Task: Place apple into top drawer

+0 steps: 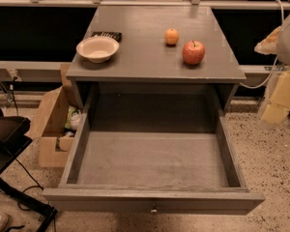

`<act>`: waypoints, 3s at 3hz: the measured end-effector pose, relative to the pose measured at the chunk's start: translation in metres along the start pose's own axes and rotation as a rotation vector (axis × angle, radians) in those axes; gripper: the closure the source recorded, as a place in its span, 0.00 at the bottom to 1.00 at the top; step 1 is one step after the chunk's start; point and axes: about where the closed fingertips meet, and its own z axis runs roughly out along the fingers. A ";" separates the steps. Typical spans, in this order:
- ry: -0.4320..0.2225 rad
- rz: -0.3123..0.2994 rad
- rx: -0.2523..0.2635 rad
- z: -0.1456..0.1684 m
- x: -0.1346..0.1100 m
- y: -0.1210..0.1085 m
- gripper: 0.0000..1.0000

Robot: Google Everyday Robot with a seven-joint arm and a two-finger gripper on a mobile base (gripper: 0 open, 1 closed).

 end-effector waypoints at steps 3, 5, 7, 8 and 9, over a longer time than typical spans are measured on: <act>-0.337 0.137 0.193 0.021 0.016 -0.120 0.00; -0.725 0.175 0.216 0.068 -0.036 -0.229 0.00; -0.888 0.222 0.052 0.166 -0.097 -0.265 0.00; -0.925 0.268 0.029 0.200 -0.097 -0.281 0.00; -0.939 0.317 0.030 0.223 -0.085 -0.291 0.00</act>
Offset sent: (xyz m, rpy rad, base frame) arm 0.1336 -0.0470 0.0092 0.3860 -0.3066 -0.1258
